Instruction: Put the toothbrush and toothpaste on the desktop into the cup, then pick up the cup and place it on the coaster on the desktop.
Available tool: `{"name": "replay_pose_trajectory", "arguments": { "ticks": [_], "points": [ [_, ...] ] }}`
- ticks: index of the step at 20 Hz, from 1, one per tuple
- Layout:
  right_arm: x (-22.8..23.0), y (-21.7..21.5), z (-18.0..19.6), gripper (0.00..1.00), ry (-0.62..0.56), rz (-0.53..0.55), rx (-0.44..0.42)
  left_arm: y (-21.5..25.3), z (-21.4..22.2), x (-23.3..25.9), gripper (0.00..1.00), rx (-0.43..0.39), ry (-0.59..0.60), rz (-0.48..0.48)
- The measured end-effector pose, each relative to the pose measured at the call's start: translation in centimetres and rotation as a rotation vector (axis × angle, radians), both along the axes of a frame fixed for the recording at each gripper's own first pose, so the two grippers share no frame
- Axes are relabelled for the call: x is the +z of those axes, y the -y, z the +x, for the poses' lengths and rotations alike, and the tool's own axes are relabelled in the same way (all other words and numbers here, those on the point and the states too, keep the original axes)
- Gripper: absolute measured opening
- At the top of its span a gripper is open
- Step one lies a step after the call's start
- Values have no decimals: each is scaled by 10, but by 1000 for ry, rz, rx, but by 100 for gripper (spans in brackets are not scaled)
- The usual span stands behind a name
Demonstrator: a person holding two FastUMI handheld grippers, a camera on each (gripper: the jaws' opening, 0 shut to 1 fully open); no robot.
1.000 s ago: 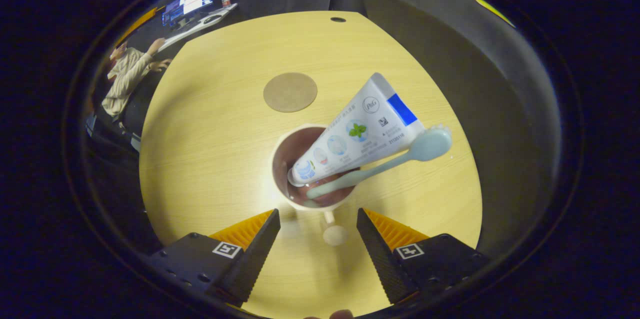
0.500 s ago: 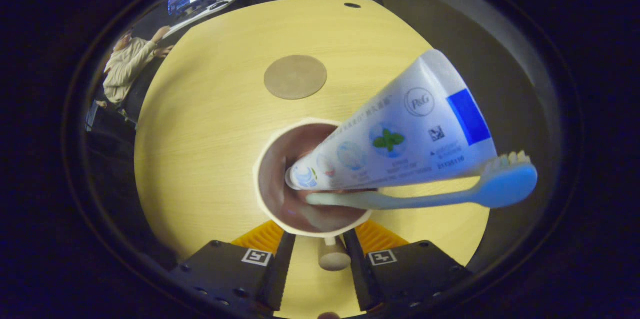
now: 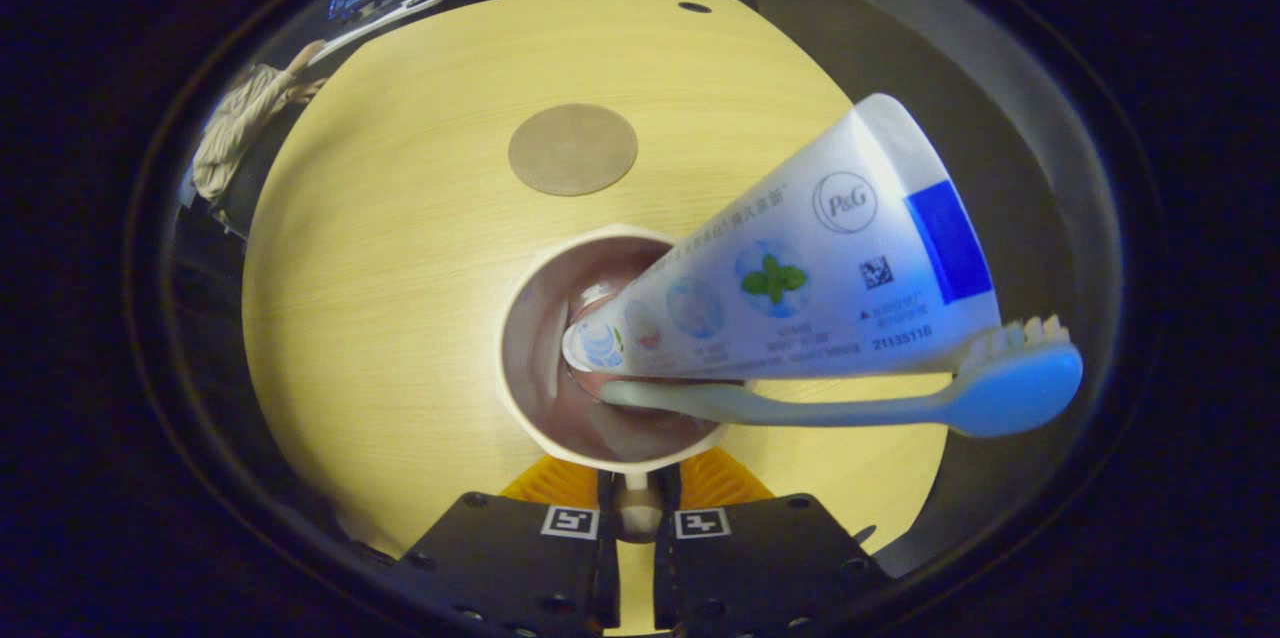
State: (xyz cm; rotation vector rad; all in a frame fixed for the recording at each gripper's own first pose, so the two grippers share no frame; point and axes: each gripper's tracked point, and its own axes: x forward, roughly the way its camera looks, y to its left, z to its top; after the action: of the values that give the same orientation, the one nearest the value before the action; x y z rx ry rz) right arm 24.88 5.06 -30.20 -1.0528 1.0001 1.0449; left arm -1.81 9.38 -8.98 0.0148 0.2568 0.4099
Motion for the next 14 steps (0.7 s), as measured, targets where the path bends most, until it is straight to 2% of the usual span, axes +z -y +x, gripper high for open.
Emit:
{"name": "replay_pose_trajectory", "arguments": {
  "ticks": [4,9,14],
  "points": [
    [15,-26,-5,12,-19,48,-79,-10,-19,2,89,8,1,-7],
    [32,-79,-25,12,-24,90,-89,-26,-43,8,89,21,6,-1],
    [28,-127,-23,12,-4,98,-142,-46,-65,14,89,56,6,9]
  ]
}}
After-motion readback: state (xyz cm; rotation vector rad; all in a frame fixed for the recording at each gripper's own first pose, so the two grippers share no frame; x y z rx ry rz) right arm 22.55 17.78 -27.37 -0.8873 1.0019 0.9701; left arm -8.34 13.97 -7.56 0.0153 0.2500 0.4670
